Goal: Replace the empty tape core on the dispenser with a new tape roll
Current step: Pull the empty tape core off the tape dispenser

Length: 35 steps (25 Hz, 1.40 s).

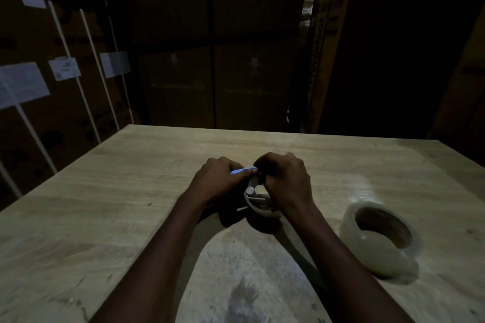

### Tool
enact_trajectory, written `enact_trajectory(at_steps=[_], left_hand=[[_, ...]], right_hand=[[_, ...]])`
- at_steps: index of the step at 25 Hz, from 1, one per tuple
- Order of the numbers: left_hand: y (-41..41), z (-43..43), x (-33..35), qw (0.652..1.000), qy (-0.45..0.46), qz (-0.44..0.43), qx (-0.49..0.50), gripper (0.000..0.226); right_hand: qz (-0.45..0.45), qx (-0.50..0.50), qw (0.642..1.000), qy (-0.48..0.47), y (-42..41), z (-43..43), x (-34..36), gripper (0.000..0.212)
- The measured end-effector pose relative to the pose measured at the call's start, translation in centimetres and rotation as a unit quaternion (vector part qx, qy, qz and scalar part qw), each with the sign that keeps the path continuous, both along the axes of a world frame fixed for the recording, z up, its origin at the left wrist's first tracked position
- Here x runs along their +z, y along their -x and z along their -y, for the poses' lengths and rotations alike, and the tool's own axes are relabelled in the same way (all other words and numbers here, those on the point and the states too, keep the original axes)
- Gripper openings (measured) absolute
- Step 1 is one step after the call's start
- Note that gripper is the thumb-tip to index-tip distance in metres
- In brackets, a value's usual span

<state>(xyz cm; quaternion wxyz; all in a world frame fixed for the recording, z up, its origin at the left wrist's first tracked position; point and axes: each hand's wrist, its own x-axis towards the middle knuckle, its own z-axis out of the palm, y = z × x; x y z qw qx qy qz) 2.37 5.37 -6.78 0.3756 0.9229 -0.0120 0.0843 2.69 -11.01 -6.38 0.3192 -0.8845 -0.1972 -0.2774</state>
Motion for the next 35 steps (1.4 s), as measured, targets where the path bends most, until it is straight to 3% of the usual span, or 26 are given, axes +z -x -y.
enact_trajectory(at_steps=[4, 6, 8, 10, 13, 15, 19, 22, 25, 27, 31, 35], left_hand=[[0.2, 0.3, -0.4, 0.999, 0.039, 0.008, 0.021, 0.068], [0.2, 0.4, -0.5, 0.996, 0.083, 0.013, 0.024, 0.066], [0.0, 0.3, -0.5, 0.993, 0.106, 0.038, 0.025, 0.061], [-0.1, 0.2, -0.2, 0.991, 0.127, 0.035, 0.002, 0.048], [0.2, -0.4, 0.3, 0.970, 0.196, -0.105, -0.099, 0.038], [0.4, -1.0, 0.3, 0.938, 0.258, -0.187, -0.136, 0.033], [0.8, -1.1, 0.3, 0.854, 0.431, -0.266, -0.119, 0.038], [0.5, -0.8, 0.0, 0.830, 0.490, -0.244, -0.112, 0.043], [0.4, -0.6, -0.4, 0.810, 0.529, -0.215, -0.131, 0.036], [0.6, -0.5, -0.2, 0.807, 0.538, -0.215, -0.112, 0.034], [0.9, -0.8, -0.2, 0.869, 0.458, -0.180, -0.055, 0.031], [1.0, -0.5, -0.5, 0.869, 0.474, -0.138, -0.043, 0.019]], right_hand=[[-0.059, 0.022, 0.974, -0.217, -0.4, -0.3, 0.3, 0.014], [-0.091, -0.006, 0.946, -0.311, -0.5, 0.1, 0.3, 0.022], [-0.183, -0.034, 0.922, -0.340, -0.8, 0.5, 0.1, 0.032], [-0.285, -0.005, 0.889, -0.358, -0.9, 0.5, -0.2, 0.026], [-0.301, 0.029, 0.880, -0.365, -0.9, 0.1, 0.1, 0.005], [-0.314, 0.031, 0.867, -0.385, -0.9, 0.2, 0.3, 0.018], [-0.448, 0.142, 0.729, -0.498, -0.2, 0.5, 0.8, 0.053], [-0.462, 0.159, 0.693, -0.530, -0.3, 0.5, 0.8, 0.062], [-0.484, 0.167, 0.651, -0.560, -0.4, 0.3, 0.8, 0.057], [-0.485, 0.146, 0.660, -0.555, -0.7, 0.3, 0.7, 0.050], [-0.479, 0.110, 0.734, -0.469, -0.6, 0.3, 0.6, 0.050], [-0.389, 0.070, 0.787, -0.473, -0.4, -0.3, 0.3, 0.031]])
